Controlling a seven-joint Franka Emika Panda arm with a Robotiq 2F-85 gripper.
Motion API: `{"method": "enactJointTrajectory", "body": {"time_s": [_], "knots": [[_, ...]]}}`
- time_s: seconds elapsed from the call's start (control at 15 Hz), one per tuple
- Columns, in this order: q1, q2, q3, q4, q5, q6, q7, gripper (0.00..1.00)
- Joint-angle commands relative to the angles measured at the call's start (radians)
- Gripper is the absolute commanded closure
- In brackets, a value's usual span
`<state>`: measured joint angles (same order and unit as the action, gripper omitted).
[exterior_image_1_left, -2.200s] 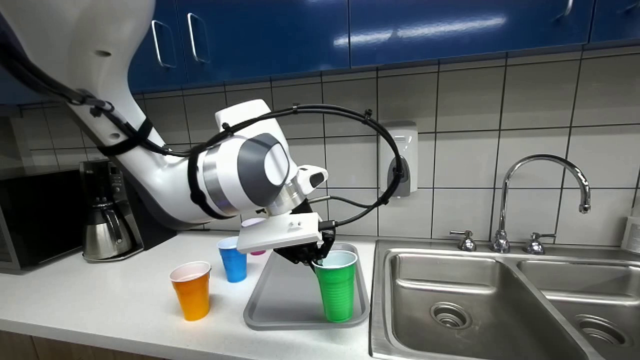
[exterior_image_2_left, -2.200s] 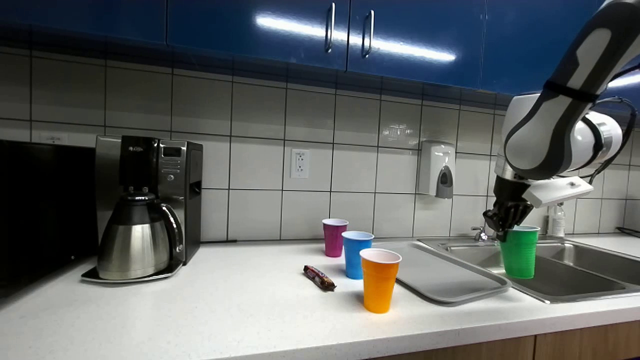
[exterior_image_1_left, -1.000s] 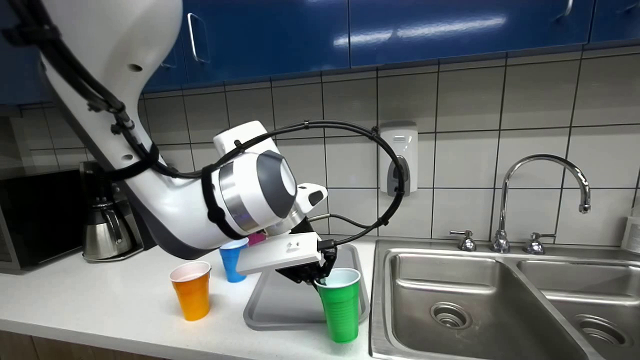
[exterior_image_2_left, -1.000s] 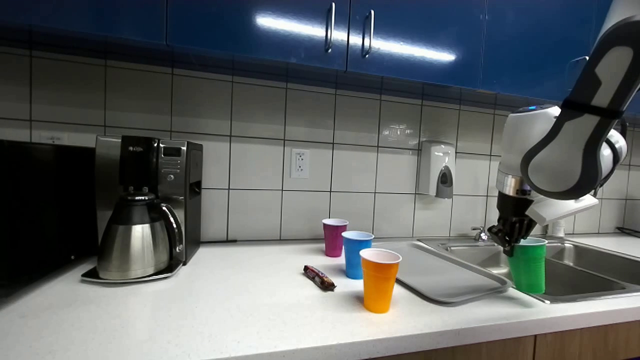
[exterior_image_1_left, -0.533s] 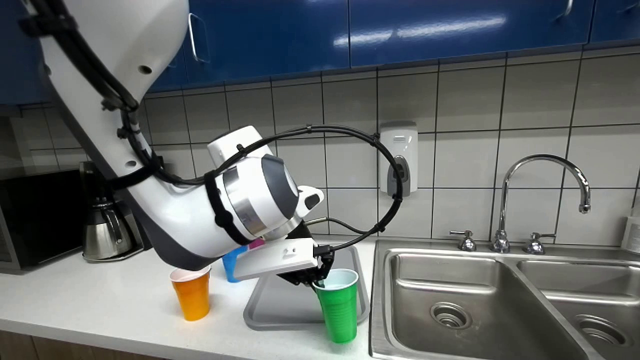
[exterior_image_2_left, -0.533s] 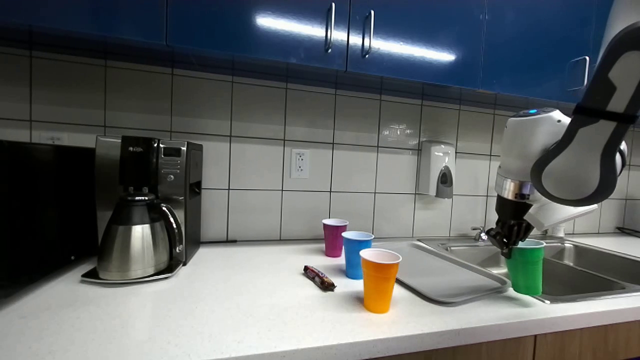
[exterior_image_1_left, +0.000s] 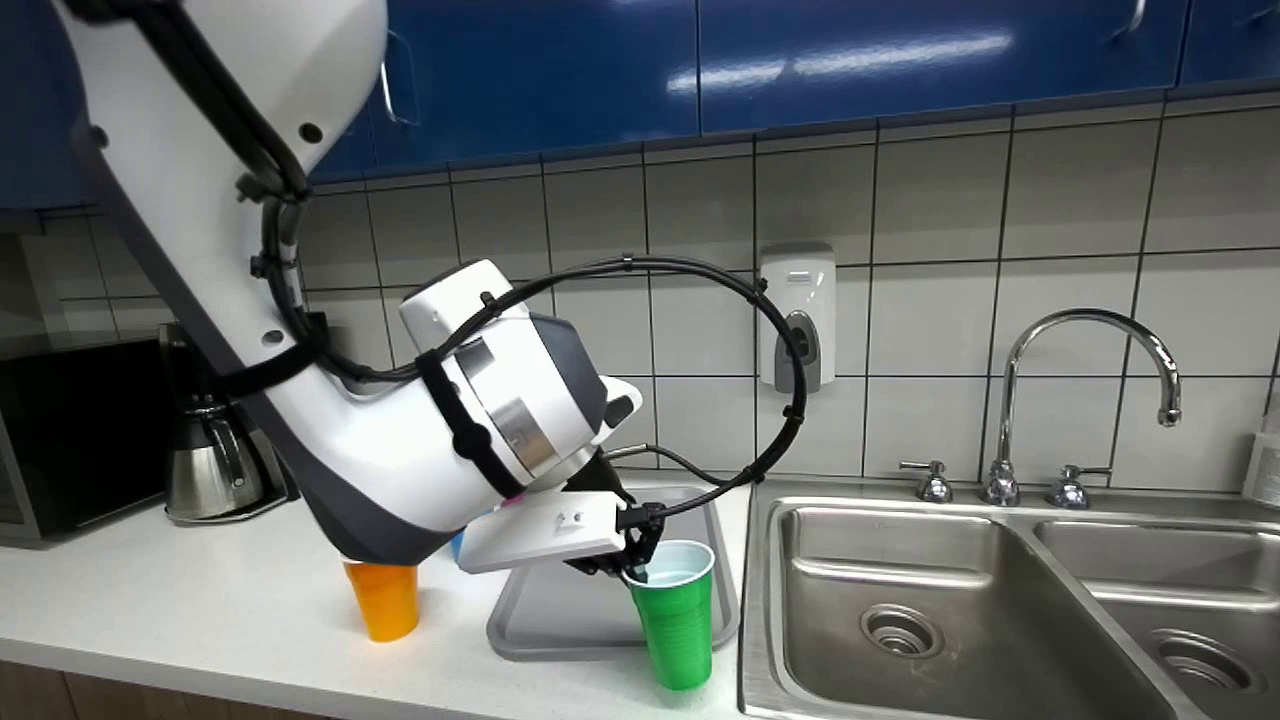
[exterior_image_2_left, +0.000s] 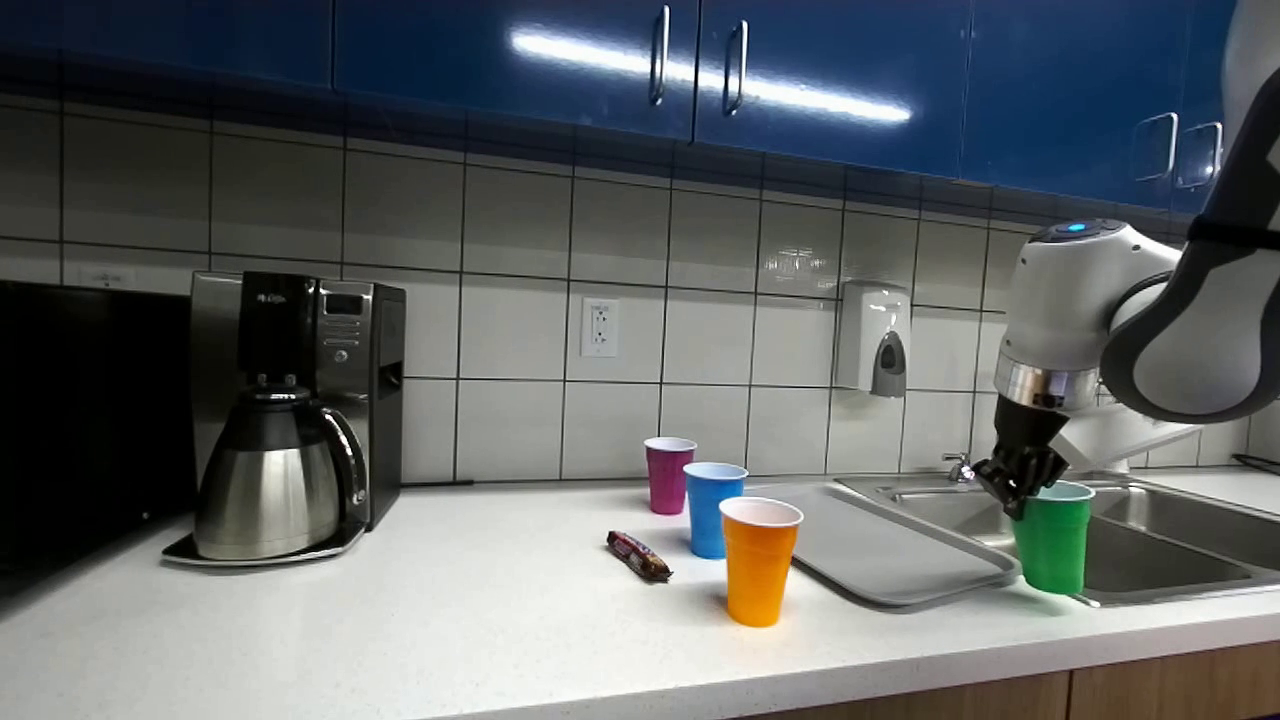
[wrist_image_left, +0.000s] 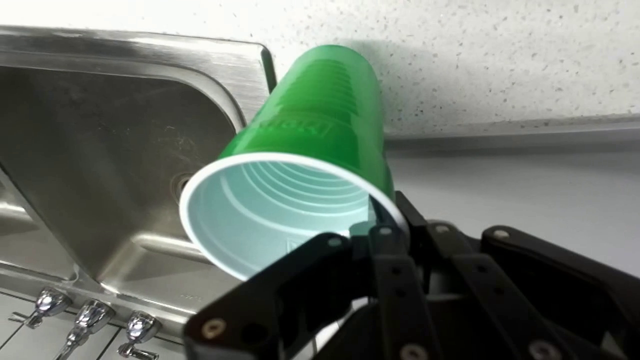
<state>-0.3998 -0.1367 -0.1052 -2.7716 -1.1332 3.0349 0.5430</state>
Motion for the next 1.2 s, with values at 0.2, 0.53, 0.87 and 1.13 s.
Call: {"method": "enactJointTrajectory", "body": {"time_s": [0.2,0.53,0.87,1.13], "knots": [[-0.033,0.003,0.003,0.000,-0.181,0.022,0.186,0.99],[-0.028,0.017,-0.005,0.006,-0.276,0.021,0.291,0.99],[-0.024,0.028,-0.019,0.011,-0.350,0.020,0.371,0.99],[-0.021,0.042,-0.031,0.017,-0.399,0.020,0.430,0.99]]}}
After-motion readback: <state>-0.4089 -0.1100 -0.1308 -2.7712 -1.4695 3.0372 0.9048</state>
